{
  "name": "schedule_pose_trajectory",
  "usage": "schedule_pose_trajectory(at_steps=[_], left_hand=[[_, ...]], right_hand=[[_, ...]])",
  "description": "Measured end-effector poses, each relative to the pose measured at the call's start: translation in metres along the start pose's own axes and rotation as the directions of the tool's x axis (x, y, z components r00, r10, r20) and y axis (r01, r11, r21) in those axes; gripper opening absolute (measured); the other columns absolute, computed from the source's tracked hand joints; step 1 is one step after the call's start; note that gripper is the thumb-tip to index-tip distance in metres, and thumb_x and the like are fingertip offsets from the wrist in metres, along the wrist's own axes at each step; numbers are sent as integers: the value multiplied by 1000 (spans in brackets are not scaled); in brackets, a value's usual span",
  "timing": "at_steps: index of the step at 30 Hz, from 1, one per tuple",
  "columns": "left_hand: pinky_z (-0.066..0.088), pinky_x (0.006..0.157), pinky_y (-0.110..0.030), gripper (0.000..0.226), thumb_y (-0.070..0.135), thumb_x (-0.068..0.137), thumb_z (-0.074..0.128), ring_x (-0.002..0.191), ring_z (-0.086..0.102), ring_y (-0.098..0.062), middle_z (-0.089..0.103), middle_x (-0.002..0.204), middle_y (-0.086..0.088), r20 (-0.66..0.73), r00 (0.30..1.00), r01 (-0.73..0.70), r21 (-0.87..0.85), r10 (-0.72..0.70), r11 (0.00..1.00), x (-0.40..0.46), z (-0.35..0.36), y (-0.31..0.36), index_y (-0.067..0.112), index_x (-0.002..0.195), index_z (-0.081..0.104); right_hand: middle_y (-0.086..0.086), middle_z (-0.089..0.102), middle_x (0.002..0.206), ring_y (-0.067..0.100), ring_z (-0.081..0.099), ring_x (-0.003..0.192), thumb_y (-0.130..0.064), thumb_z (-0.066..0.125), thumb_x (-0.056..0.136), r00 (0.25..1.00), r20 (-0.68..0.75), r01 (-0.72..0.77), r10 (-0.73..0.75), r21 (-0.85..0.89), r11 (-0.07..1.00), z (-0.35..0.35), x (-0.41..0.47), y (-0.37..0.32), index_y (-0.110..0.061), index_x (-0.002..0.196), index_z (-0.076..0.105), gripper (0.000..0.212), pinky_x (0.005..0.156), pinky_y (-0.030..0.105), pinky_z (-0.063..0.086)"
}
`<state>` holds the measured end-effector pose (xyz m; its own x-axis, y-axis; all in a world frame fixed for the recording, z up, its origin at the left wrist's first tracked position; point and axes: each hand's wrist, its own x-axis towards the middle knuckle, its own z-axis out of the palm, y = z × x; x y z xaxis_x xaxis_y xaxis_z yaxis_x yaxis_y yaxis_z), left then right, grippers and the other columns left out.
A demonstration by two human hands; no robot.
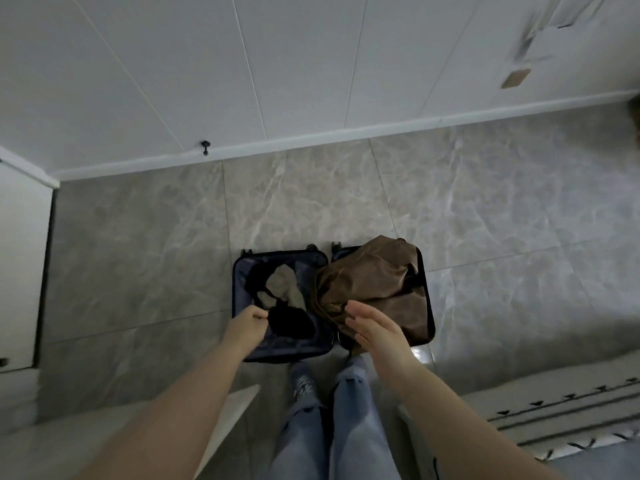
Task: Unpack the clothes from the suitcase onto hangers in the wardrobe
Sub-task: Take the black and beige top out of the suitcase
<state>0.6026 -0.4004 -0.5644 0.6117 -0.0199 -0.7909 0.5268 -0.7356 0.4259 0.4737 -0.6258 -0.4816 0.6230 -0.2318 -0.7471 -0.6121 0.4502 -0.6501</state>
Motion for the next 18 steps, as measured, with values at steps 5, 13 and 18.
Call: schedule_pose_trajectory(at_steps=[5, 13, 18], left_hand=[[48, 69, -32, 20, 19, 102, 42, 76, 62, -20, 62, 93, 1, 10, 990, 139, -236, -141, 962, 77, 32, -43, 22, 116, 56], [47, 82, -30, 23, 17, 99, 53, 97, 63, -16, 53, 128, 3, 112, 980, 198, -391, -167, 899, 178, 89, -113, 33, 117, 55], [49, 74, -27, 31, 14, 100, 52, 96, 62, -15, 49, 131, 3, 161, 952, 306, -547, -261, 779, 209, 128, -143, 26, 129, 51]], right_hand=[[-9, 64, 129, 2, 56, 116, -11, 54, 100, 992, 22, -119, 125, -173, 978, 7, 103, 51, -30, 121, 68, 32, 83, 13, 46], [-9, 35, 149, 1, 49, 122, -8, 48, 102, 972, 103, -111, 209, -585, 804, 27, 262, 144, -18, 138, 55, 38, 93, 17, 46], [7, 52, 136, 19, 62, 109, -12, 48, 103, 896, 114, -210, 428, -742, 636, 29, 331, 208, -16, 144, 49, 41, 74, 18, 49]])
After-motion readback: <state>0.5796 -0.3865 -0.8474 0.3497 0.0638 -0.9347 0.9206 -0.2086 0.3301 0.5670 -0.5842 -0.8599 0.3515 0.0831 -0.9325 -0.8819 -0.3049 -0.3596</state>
